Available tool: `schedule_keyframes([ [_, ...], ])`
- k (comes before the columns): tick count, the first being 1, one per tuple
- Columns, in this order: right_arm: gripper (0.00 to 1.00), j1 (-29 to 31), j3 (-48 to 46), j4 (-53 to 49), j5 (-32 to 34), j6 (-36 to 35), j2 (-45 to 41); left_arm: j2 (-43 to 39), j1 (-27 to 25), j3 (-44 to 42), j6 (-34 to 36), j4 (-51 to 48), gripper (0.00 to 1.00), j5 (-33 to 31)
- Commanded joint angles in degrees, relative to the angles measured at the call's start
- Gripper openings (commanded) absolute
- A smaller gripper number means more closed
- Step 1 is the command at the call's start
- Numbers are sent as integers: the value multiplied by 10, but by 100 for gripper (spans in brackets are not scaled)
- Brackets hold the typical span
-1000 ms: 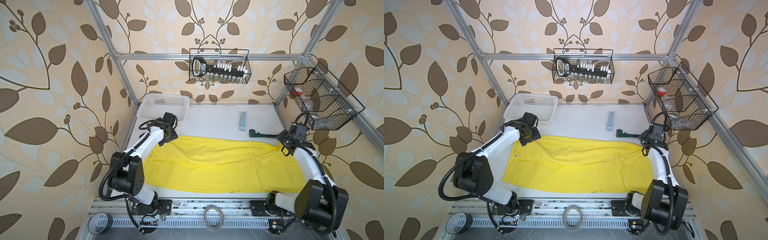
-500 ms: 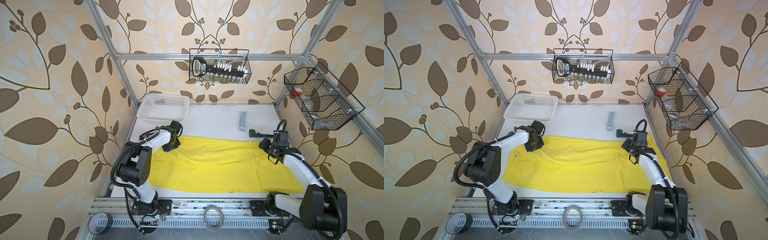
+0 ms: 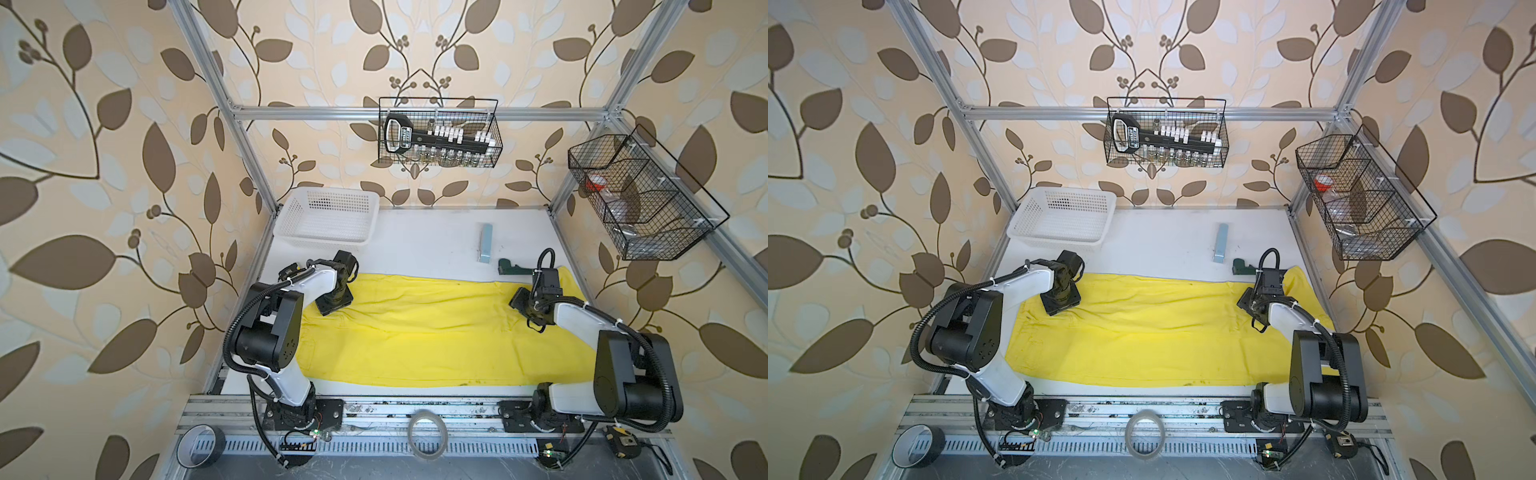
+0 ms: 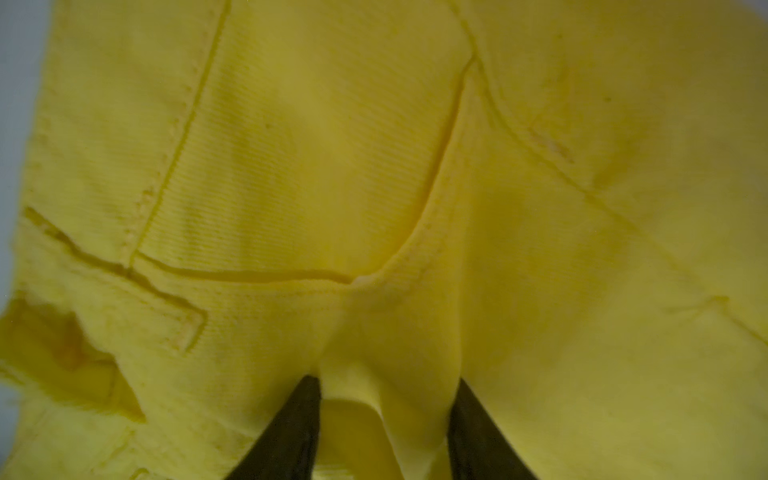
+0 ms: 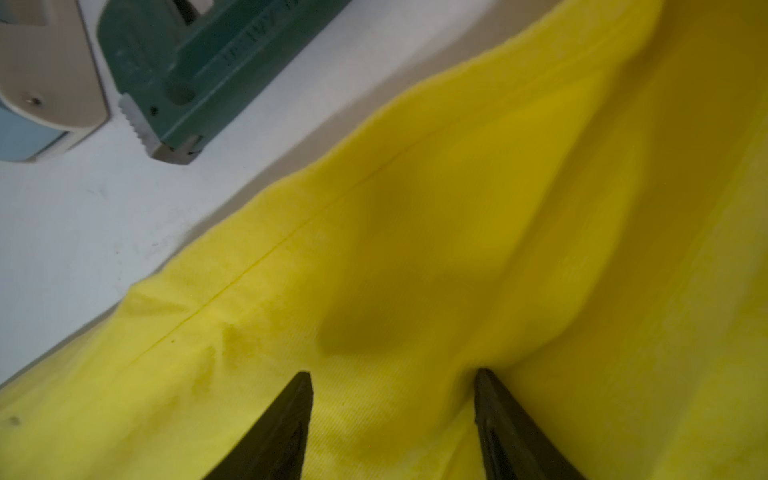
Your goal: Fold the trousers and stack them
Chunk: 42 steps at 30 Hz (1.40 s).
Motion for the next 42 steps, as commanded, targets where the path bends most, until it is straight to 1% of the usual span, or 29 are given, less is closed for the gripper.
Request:
schedule_keyframes([
  [1, 64, -18, -6, 14, 21, 12, 26, 4, 16, 29, 8, -20, 63, -22],
  [3, 64, -29, -6, 20, 10, 17, 37, 8, 24, 36, 10, -17, 68, -11],
  [7, 66, -30, 4, 16, 10, 14, 40, 9, 25, 67, 17, -32, 76, 1],
  [12, 66, -40, 13, -16, 6, 9, -17, -47, 24, 87, -2, -63, 80, 15],
  [16, 67, -58, 32, -51, 1, 13, -82, -88, 19, 101, -64, -83, 81, 27],
  [17, 67, -58, 37, -55, 0, 11, -95, -93, 14, 106, -89, -88, 81, 24],
  [18, 68, -59, 46, -60, 0, 11, -102, -96, 7, 112, -100, -88, 81, 21],
  [19, 68, -58, 55, -68, -3, 11, -108, -95, 1, 120, -133, -90, 81, 21],
  [23, 68, -59, 72, -75, -22, 14, -115, -72, -24, 160, -232, -108, 76, -5],
  [26, 68, -59, 70, -73, -29, 16, -113, -40, -47, 189, -267, -102, 75, -5],
  [29, 68, -59, 65, -72, -40, 12, -111, 8, -67, 221, -287, -111, 72, -21],
  [32, 71, -62, 68, -70, -55, 3, -113, 43, -67, 220, -304, -94, 70, -11],
  [34, 71, -65, 73, -72, -63, -2, -114, 64, -66, 228, -308, -91, 70, -24],
  [36, 71, -69, 78, -73, -69, -7, -114, 87, -62, 242, -315, -100, 70, -37],
  [39, 72, -74, 80, -77, -76, -14, -113, 106, -55, 242, -319, -90, 70, -57],
  [42, 72, -82, 80, -78, -81, -20, -112, 129, -35, 238, -325, -88, 70, -57],
])
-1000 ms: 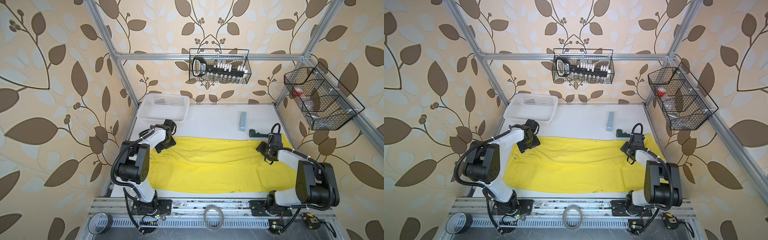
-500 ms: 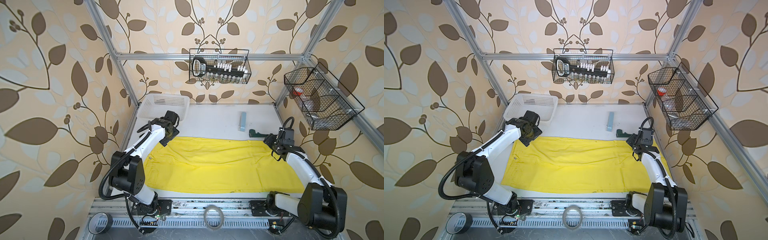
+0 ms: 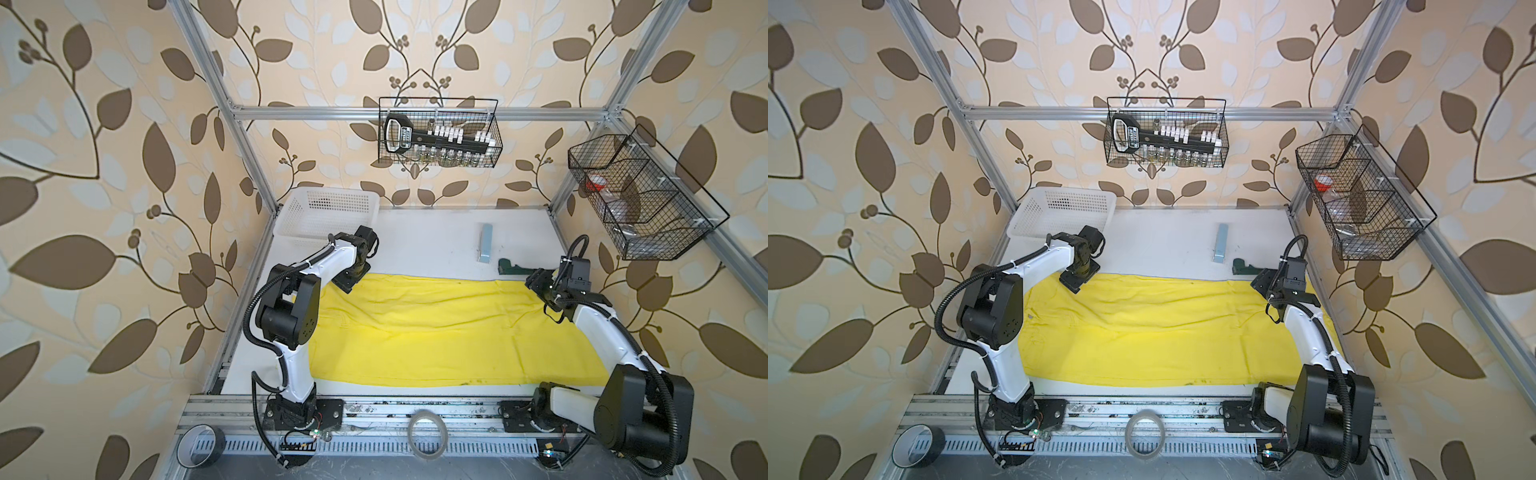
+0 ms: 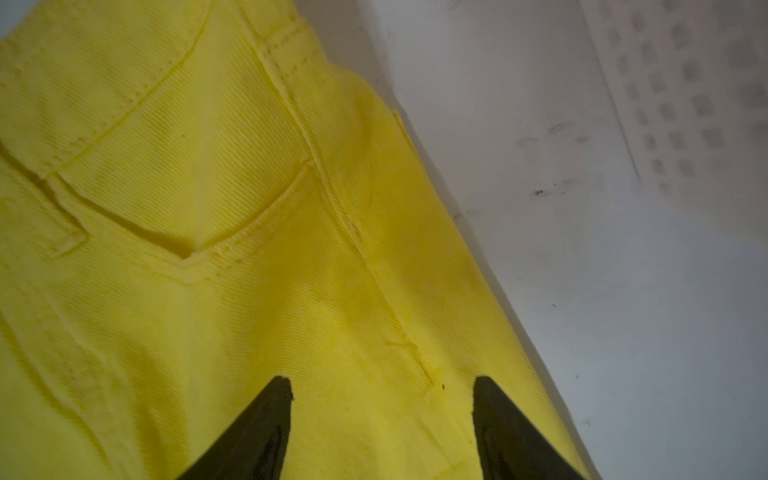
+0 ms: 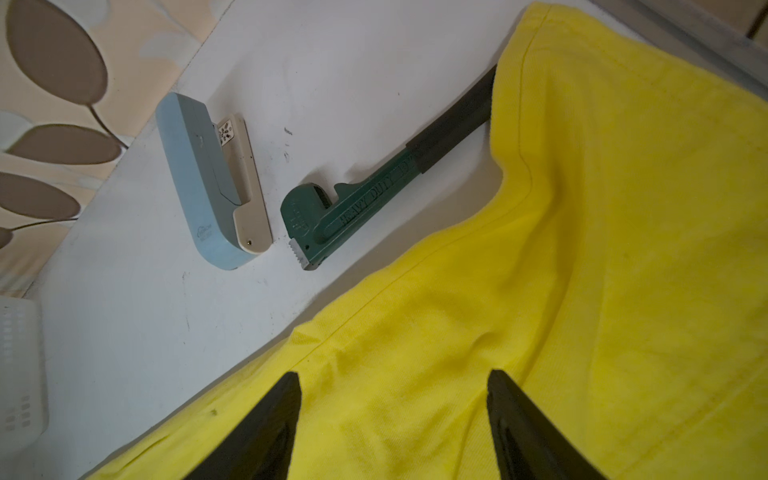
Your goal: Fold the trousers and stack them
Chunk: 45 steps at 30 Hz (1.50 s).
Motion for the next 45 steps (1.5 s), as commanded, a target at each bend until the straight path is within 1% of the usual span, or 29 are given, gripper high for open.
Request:
schedule_keyframes([
  [1, 72, -9, 12, -16, -14, -16, 3, 12, 26, 13, -26, -9, 70, -36],
  [4, 72, -12, 12, -15, -17, -18, 2, 19, 42, 5, -9, 14, 71, -46],
  [7, 72, -12, 14, -14, -17, -18, 7, 31, 60, 14, 12, 27, 72, -37],
  [10, 72, -12, 14, -14, -12, -21, 8, 36, 74, 27, 29, 30, 73, -54],
  [12, 72, -12, 14, -14, -13, -21, 10, 41, 84, 35, 32, 28, 73, -57],
  [16, 71, -12, 16, -13, -16, -21, 12, 62, 97, 37, 37, 37, 73, -44],
  [19, 72, -12, 20, -16, -12, -23, 12, 81, 106, 35, 38, 36, 73, -23],
  [21, 71, -13, 25, -17, -12, -22, 15, 86, 107, 32, 42, 31, 73, -26],
  [23, 71, -14, 30, -15, -10, -20, 18, 88, 108, 29, 43, 26, 71, -35],
  [26, 72, -15, 43, -18, -3, -18, 30, 96, 118, 18, 49, 34, 63, -17],
  [30, 71, -14, 62, -22, 17, -17, 47, 97, 120, 7, 65, 39, 34, -1],
  [31, 71, -15, 66, -23, 20, -18, 50, 90, 120, 1, 66, 42, 29, -1],
  [32, 71, -16, 68, -23, 23, -18, 54, 80, 120, -3, 68, 42, 25, -4],
  [37, 71, -31, 81, -21, 45, -18, 81, 25, 119, -7, 93, 33, 22, -13],
  [39, 71, -42, 92, -25, 53, -12, 100, -5, 119, -10, 111, 34, 12, -3],
  [42, 71, -46, 112, -29, 97, -5, 130, -52, 118, -22, 135, 35, 2, 15],
  [43, 71, -49, 118, -29, 100, 1, 142, -67, 116, -27, 143, 35, 0, 21],
  [45, 70, -50, 133, -28, 102, 11, 170, -100, 113, -44, 157, 41, 0, 41],
])
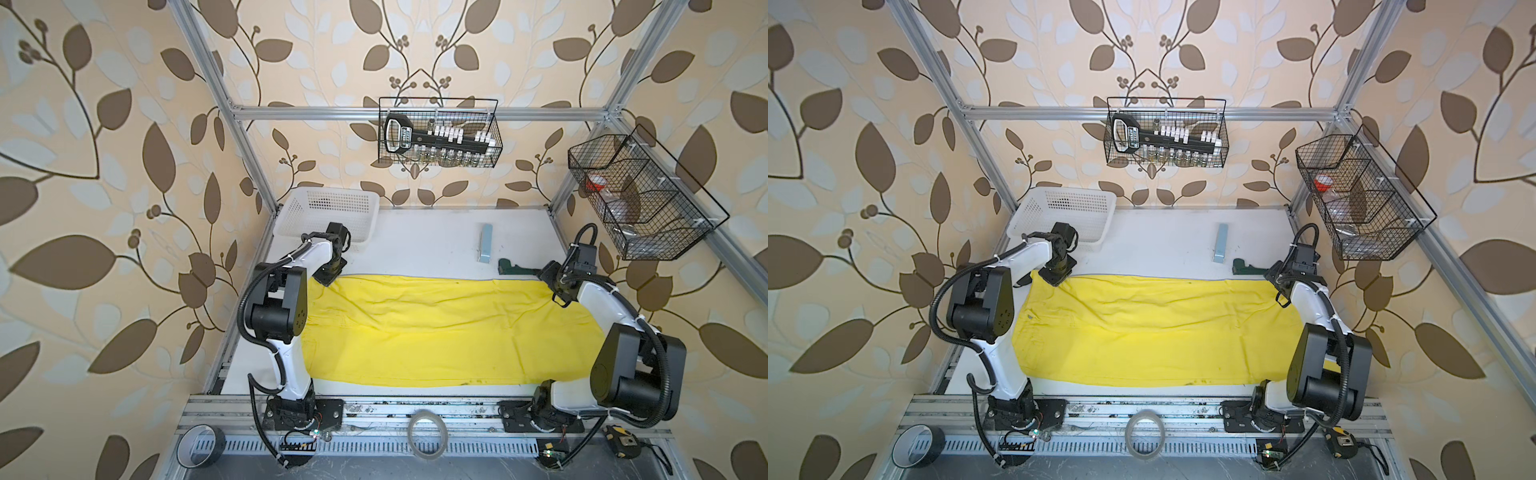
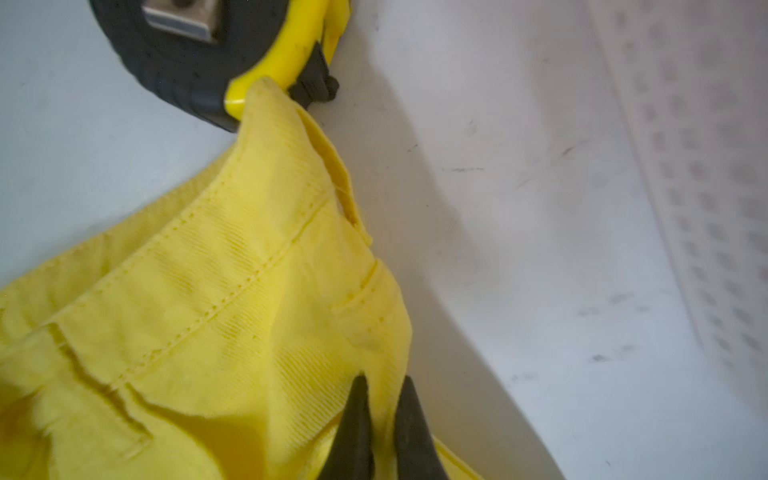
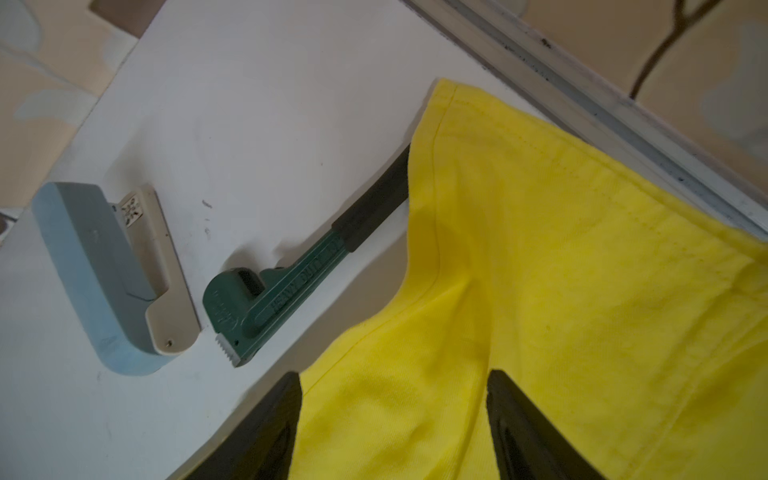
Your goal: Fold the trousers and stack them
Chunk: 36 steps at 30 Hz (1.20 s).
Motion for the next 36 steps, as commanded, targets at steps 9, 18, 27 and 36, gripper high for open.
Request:
schedule_keyframes([
  [9, 63, 21, 79, -4, 38, 40, 124, -212, -15, -113, 85, -20, 0, 42],
  [18, 53, 61, 97, 0, 64, 44, 181, -331, -15, -203, 108, -41, 0, 31],
  [27, 48, 79, 124, -2, 60, 43, 225, -354, -16, -242, 115, -42, 0, 43],
  [36, 51, 88, 119, 17, 15, 58, 226, -380, -16, -264, 129, -56, 0, 31],
])
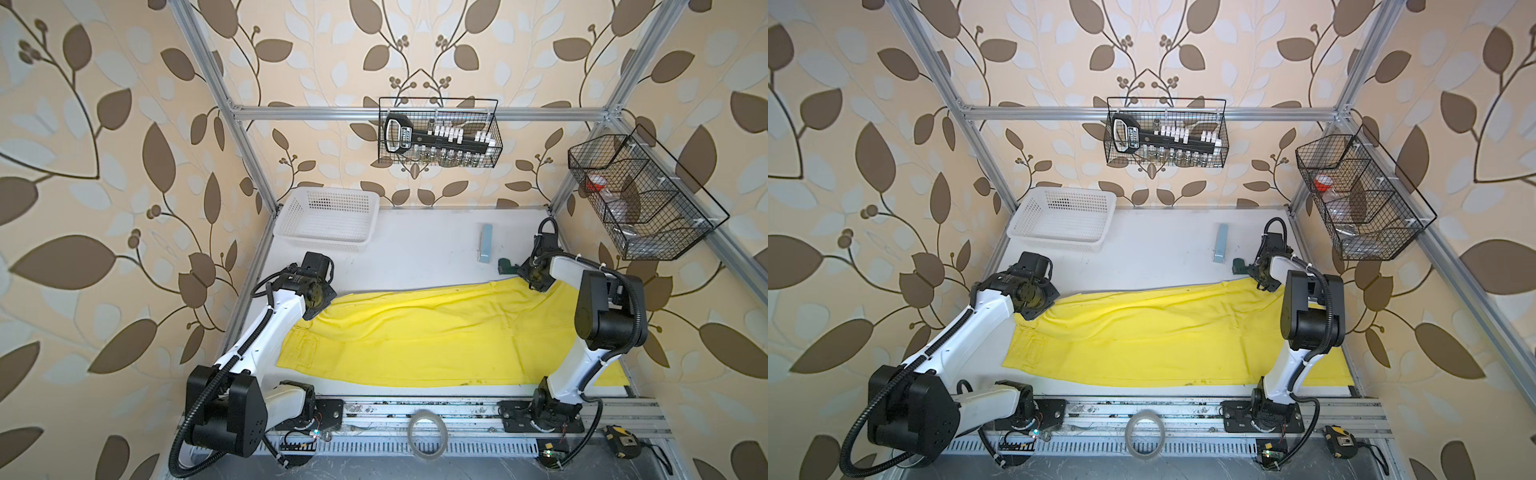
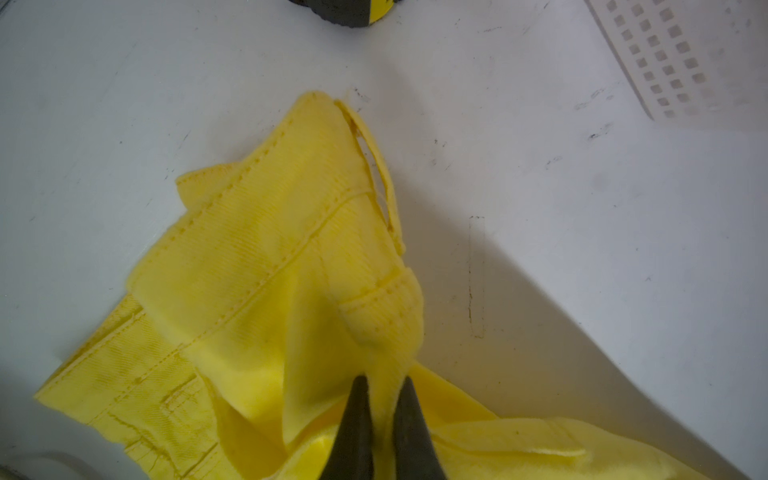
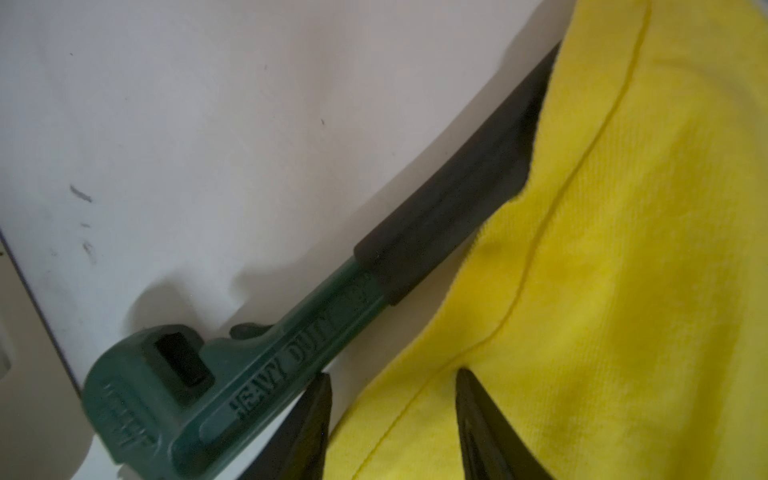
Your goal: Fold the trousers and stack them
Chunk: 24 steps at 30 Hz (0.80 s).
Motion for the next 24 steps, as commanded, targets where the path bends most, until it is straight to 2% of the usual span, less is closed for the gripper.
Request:
schedule_keyframes([
  [1, 52, 5, 4, 18, -33, 14, 11, -20, -3, -10, 13, -26, 0, -15],
  [8, 52, 3, 9, 22, -30, 15, 27, -38, -3, -22, 23, -32, 0, -19],
  [11, 50, 2, 19, 16, -25, 15, 41, -44, -4, -28, 26, -32, 0, -23],
  [13, 44, 3, 21, 11, -21, 14, 47, -46, -3, -29, 27, -35, 0, -25],
  [18, 12, 2, 15, 10, -17, 12, 27, -46, -3, -22, 33, -33, 0, -27],
  [21, 4, -2, 10, 3, -7, 13, -7, -36, -3, -7, 37, -33, 0, -30],
  [24, 2, -13, 1, -1, -10, 16, -48, -25, -3, 16, 46, -32, 0, -41],
])
